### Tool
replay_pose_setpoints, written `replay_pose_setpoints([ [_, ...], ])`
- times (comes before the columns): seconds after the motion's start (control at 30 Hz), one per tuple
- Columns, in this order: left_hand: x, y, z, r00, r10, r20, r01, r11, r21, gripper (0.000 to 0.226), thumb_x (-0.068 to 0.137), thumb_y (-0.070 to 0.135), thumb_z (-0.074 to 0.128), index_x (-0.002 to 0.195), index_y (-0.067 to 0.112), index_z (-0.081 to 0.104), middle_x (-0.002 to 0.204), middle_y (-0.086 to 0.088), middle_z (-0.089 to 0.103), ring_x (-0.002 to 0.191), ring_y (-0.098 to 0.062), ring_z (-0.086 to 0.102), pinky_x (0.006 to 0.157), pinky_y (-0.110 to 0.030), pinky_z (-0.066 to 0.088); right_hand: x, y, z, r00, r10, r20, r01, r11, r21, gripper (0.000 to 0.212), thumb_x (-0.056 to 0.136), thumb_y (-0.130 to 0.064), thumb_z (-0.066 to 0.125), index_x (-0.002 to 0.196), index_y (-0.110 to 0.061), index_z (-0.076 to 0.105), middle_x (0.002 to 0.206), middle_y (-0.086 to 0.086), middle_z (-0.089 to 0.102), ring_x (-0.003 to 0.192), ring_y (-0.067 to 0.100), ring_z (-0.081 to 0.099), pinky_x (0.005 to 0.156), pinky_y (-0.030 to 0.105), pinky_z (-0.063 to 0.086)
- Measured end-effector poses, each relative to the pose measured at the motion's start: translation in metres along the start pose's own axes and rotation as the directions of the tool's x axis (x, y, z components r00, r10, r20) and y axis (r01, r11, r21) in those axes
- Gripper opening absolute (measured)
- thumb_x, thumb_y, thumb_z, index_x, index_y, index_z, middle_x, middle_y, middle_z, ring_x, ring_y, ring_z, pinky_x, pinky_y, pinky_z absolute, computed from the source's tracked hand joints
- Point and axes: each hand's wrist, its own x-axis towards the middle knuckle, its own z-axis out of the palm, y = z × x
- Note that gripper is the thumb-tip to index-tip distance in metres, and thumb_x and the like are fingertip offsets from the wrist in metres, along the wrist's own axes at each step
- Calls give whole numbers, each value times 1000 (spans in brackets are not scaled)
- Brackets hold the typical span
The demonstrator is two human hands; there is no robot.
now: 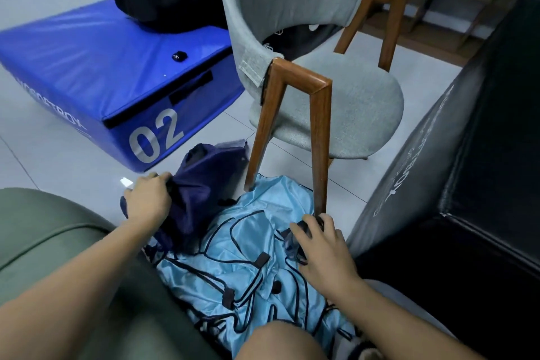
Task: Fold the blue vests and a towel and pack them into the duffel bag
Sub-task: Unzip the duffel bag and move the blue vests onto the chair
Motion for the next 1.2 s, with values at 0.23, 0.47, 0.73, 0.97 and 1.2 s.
replay_pose_setpoints([
  [0.23,-12,-10,-123,965,103,-241,-116,993,-38,23,97,13,63,116,24,70,99,-9,62,101,-41,58,72,-49,45,-25,-21,-97,978,-51,-203,62,997,47,90,66,-41,89,145,-29,48,143,3,48,131,39,44,89,48,59],
  [0.47,-61,4,-245,886,208,-413,-252,966,-53,14,96,17,70,109,20,72,97,-9,64,100,-42,58,71,-48,40,-83,-26,-188,927,-79,-366,97,995,31,93,77,-48,83,155,-33,36,156,-1,35,142,38,32,95,49,57],
  [0.73,-136,46,-386,749,343,-567,-457,887,-67,13,101,19,65,110,26,71,92,-1,60,97,-36,55,73,-49,46,-171,-10,-280,834,-83,-545,95,995,-7,92,73,-50,83,154,-33,46,153,-3,42,139,34,39,95,46,59],
  [0.97,-197,103,-492,590,433,-681,-613,789,-30,18,98,19,68,111,31,71,90,6,52,95,-36,56,75,-52,52,-257,24,-357,752,-49,-657,42,999,-26,90,75,-48,80,156,-34,45,154,-8,41,141,30,36,95,39,57],
  [1.2,-246,188,-568,472,464,-750,-739,672,-49,18,97,18,68,112,26,75,94,-1,62,97,-37,57,81,-49,49,-341,85,-409,682,39,-731,-91,995,-31,84,75,-43,78,153,-34,49,153,-9,42,141,31,37,82,40,61],
])
